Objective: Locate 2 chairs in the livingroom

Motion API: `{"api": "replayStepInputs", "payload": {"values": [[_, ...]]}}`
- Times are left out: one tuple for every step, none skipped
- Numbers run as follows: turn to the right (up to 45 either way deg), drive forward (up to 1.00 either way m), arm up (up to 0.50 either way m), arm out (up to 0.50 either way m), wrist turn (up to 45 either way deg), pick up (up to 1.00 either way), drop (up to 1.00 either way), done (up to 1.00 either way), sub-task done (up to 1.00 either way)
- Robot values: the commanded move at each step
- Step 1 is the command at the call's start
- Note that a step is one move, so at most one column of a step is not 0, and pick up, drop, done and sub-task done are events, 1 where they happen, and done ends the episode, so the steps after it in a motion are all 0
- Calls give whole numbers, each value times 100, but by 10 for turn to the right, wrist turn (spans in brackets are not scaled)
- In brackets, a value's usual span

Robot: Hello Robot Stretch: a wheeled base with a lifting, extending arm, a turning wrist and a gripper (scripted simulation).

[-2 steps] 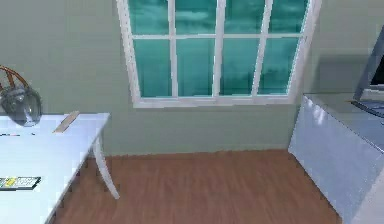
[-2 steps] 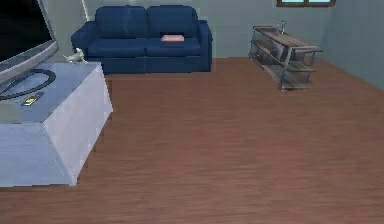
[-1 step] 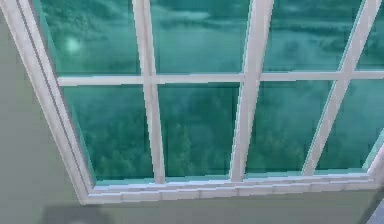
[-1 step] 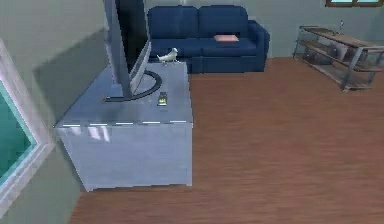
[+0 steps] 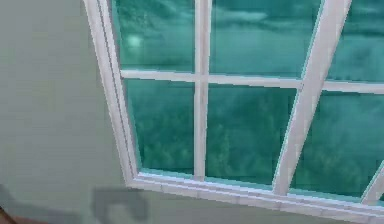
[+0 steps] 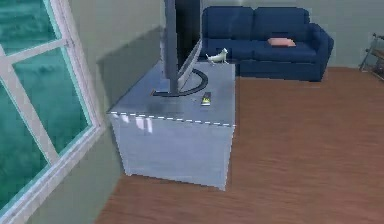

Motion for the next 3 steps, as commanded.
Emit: {"api": "replayStepInputs", "payload": {"values": [[0, 15, 0, 0, 0, 0, 0, 0, 0], [-450, 0, 0, 0, 0, 0, 0, 0, 0], [-210, 0, 0, 0, 0, 0, 0, 0, 0]]}}
